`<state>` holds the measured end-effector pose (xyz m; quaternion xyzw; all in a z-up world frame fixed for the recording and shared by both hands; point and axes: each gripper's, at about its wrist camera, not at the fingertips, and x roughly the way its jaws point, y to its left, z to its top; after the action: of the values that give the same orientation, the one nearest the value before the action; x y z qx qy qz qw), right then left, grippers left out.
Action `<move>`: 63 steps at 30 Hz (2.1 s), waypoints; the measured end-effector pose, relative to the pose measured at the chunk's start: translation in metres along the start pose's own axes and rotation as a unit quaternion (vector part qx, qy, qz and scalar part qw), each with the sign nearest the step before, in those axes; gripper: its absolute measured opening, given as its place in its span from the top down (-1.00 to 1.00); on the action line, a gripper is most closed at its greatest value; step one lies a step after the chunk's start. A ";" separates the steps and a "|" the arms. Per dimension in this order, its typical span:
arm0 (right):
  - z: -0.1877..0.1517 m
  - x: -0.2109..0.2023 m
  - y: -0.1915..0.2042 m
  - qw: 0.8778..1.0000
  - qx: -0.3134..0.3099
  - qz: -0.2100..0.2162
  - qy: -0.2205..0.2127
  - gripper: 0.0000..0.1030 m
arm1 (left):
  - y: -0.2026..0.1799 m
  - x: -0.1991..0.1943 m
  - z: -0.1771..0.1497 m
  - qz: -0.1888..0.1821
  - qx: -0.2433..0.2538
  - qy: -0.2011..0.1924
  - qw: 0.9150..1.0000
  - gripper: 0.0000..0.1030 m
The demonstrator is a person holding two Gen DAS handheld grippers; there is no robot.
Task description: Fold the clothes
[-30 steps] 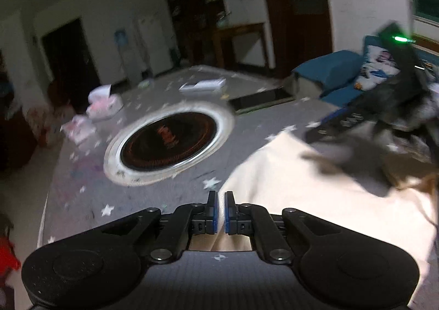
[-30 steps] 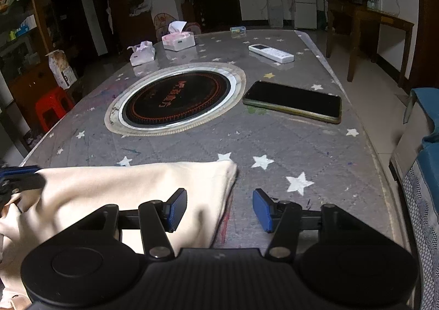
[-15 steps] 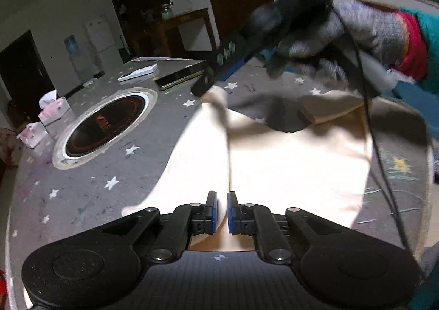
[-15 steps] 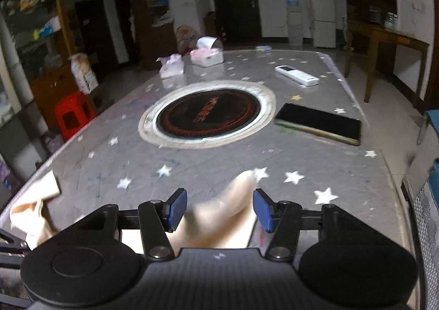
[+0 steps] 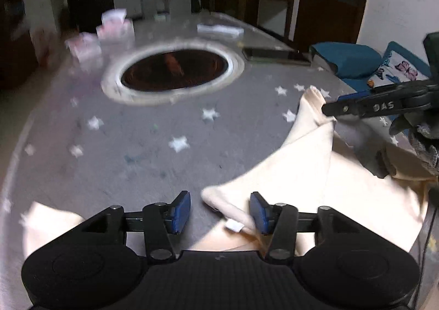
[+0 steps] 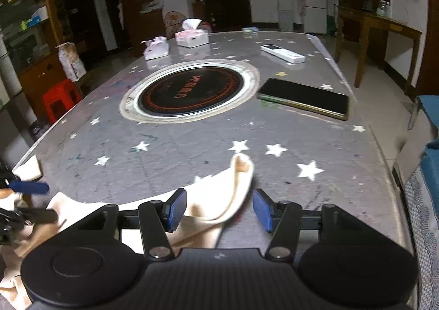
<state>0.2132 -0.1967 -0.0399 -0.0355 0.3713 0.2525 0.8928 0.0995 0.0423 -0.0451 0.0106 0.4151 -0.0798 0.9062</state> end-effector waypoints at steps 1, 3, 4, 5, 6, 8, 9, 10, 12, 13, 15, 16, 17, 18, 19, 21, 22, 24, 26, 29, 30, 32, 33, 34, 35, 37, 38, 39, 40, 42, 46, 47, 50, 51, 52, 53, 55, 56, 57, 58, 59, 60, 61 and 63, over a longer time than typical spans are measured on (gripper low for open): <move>0.001 0.000 -0.003 1.000 0.003 -0.002 0.000 -0.05 | 0.001 0.001 0.001 -0.004 -0.003 -0.002 1.000 0.38; 0.003 0.002 -0.009 1.000 0.011 -0.002 0.002 -0.05 | 0.003 0.002 0.004 -0.012 -0.008 -0.005 1.000 0.83; 0.004 0.004 -0.010 1.000 0.014 -0.001 0.004 -0.05 | 0.004 0.003 0.006 -0.015 -0.011 -0.006 1.000 0.83; 0.006 0.005 -0.012 1.000 0.017 0.001 0.005 -0.05 | 0.006 0.003 0.008 -0.014 -0.010 -0.013 1.000 0.85; 0.007 0.006 -0.013 1.000 0.020 0.002 0.007 -0.05 | 0.008 0.000 0.011 -0.007 -0.006 -0.023 1.000 0.85; 0.010 0.010 -0.015 1.000 0.025 0.005 0.009 -0.05 | 0.012 -0.008 0.019 0.014 0.002 -0.044 0.999 0.86; 0.011 0.011 -0.015 1.000 0.025 0.005 0.009 -0.05 | 0.016 -0.011 0.025 0.028 0.004 -0.056 0.998 0.86; 0.013 0.012 -0.015 1.000 0.024 0.005 0.008 -0.05 | 0.020 -0.015 0.031 0.045 0.008 -0.070 0.997 0.86; 0.017 0.015 -0.013 1.000 0.025 0.005 0.005 -0.05 | 0.028 -0.017 0.041 0.083 0.014 -0.099 0.992 0.86; 0.019 0.016 -0.013 1.000 0.026 0.006 0.004 -0.05 | 0.033 -0.016 0.046 0.100 0.014 -0.109 0.989 0.86; 0.023 0.020 -0.012 1.000 0.026 0.007 0.002 -0.05 | 0.044 -0.010 0.055 0.129 0.012 -0.118 0.985 0.85; 0.024 0.022 -0.011 1.000 0.025 0.007 0.003 -0.05 | 0.050 -0.004 0.058 0.139 0.009 -0.117 0.983 0.85; 0.026 0.024 -0.011 1.000 0.024 0.007 0.004 -0.05 | 0.056 0.002 0.060 0.147 0.005 -0.114 0.983 0.85; 0.026 0.027 -0.010 1.000 0.023 0.007 0.006 -0.05 | 0.060 0.008 0.061 0.153 0.002 -0.108 0.982 0.85; 0.027 0.030 -0.010 1.000 0.021 0.006 0.009 -0.05 | 0.064 0.015 0.060 0.157 0.000 -0.100 0.982 0.85; 0.027 0.040 -0.007 1.000 0.015 0.004 0.017 -0.05 | 0.070 0.028 0.056 0.164 -0.001 -0.087 0.983 0.85; 0.027 0.045 -0.006 1.000 0.013 0.003 0.021 -0.02 | 0.072 0.033 0.053 0.165 -0.003 -0.081 0.983 0.85; 0.027 0.053 -0.004 1.000 0.008 0.001 0.025 0.00 | 0.077 0.043 0.048 0.166 -0.005 -0.069 0.984 0.83; 0.027 0.059 0.000 1.000 0.001 0.000 0.027 0.08 | 0.082 0.050 0.047 0.167 -0.006 -0.059 0.984 0.79; 0.029 0.067 0.006 1.000 -0.009 0.001 0.029 0.15 | 0.091 0.055 0.047 0.157 -0.019 -0.043 0.986 0.77; 0.030 0.070 0.009 0.999 -0.015 0.001 0.030 0.18 | 0.094 0.056 0.047 0.157 -0.024 -0.039 0.987 0.70; 0.030 0.074 0.015 0.999 -0.031 -0.003 0.030 0.28 | 0.100 0.056 0.045 0.158 -0.034 -0.035 0.986 0.60; 0.031 0.075 0.018 0.999 -0.040 -0.008 0.029 0.34 | 0.103 0.054 0.045 0.157 -0.040 -0.033 0.986 0.50; 0.031 0.076 0.022 0.998 -0.050 -0.014 0.027 0.50 | 0.105 0.052 0.044 0.156 -0.045 -0.033 0.986 0.47; 0.032 0.077 0.024 0.998 -0.056 -0.020 0.026 0.62 | 0.108 0.048 0.043 0.156 -0.049 -0.033 0.986 0.43; 0.034 0.079 0.027 0.997 -0.066 -0.036 0.022 0.62 | 0.110 0.037 0.040 0.157 -0.057 -0.036 0.985 0.27; 0.035 0.079 0.028 0.996 -0.071 -0.045 0.021 0.62 | 0.111 0.031 0.039 0.155 -0.059 -0.040 0.985 0.22; 0.036 0.078 0.028 0.996 -0.072 -0.048 0.022 0.61 | 0.111 0.024 0.038 0.151 -0.061 -0.043 0.986 0.21; 0.037 0.078 0.028 0.996 -0.073 -0.050 0.023 0.61 | 0.111 0.018 0.035 0.149 -0.062 -0.045 0.986 0.21; 0.037 0.073 0.029 0.996 -0.073 -0.046 0.020 0.58 | 0.105 0.004 0.027 0.143 -0.054 -0.051 0.987 0.21; 0.033 0.055 0.033 0.996 -0.079 -0.020 0.019 0.46 | 0.086 -0.017 0.010 0.115 -0.038 -0.061 0.991 0.26; 0.031 0.052 0.035 0.997 -0.079 -0.009 0.023 0.38 | 0.080 -0.021 0.005 0.104 -0.034 -0.063 0.992 0.39; 0.023 0.044 0.040 0.996 -0.081 0.010 0.027 0.26 | 0.062 -0.026 -0.011 0.074 -0.018 -0.068 0.995 0.48; 0.020 0.042 0.041 0.996 -0.083 0.012 0.029 0.26 | 0.056 -0.024 -0.016 0.069 -0.012 -0.063 0.996 0.48; 0.017 0.041 0.042 0.996 -0.084 0.014 0.030 0.26 | 0.052 -0.022 -0.020 0.067 -0.008 -0.058 0.996 0.49; 0.015 0.041 0.043 0.996 -0.085 0.014 0.031 0.26 | 0.048 -0.018 -0.025 0.067 -0.006 -0.047 0.997 0.50; 0.012 0.043 0.044 0.996 -0.084 0.010 0.034 0.26 | 0.047 -0.013 -0.034 0.069 -0.012 -0.031 0.997 0.54; 0.011 0.044 0.043 0.996 -0.083 0.008 0.035 0.26 | 0.047 -0.014 -0.038 0.070 -0.014 -0.031 0.997 0.55; 0.010 0.044 0.042 0.996 -0.081 0.007 0.035 0.26 | 0.048 -0.017 -0.041 0.072 -0.017 -0.028 0.997 0.57; 0.010 0.045 0.041 0.996 -0.080 0.004 0.036 0.26 | 0.050 -0.020 -0.044 0.073 -0.021 -0.022 0.997 0.58; 0.009 0.045 0.040 0.996 -0.079 0.000 0.037 0.26 | 0.051 -0.024 -0.047 0.072 -0.025 -0.015 0.997 0.59; 0.009 0.046 0.039 0.996 -0.079 -0.005 0.038 0.26 | 0.053 -0.028 -0.050 0.068 -0.029 -0.008 0.997 0.59; 0.008 0.046 0.037 0.996 -0.077 -0.007 0.039 0.25 | 0.055 -0.033 -0.053 0.065 -0.032 0.000 0.997 0.59; 0.007 0.046 0.034 0.997 -0.070 -0.008 0.038 0.24 | 0.059 -0.037 -0.055 0.068 -0.030 0.008 0.997 0.53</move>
<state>0.2295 -0.1457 -0.0619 -0.1105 0.3860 0.2696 0.8753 0.0434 0.1098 -0.0556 0.0119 0.4227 -0.0055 0.9062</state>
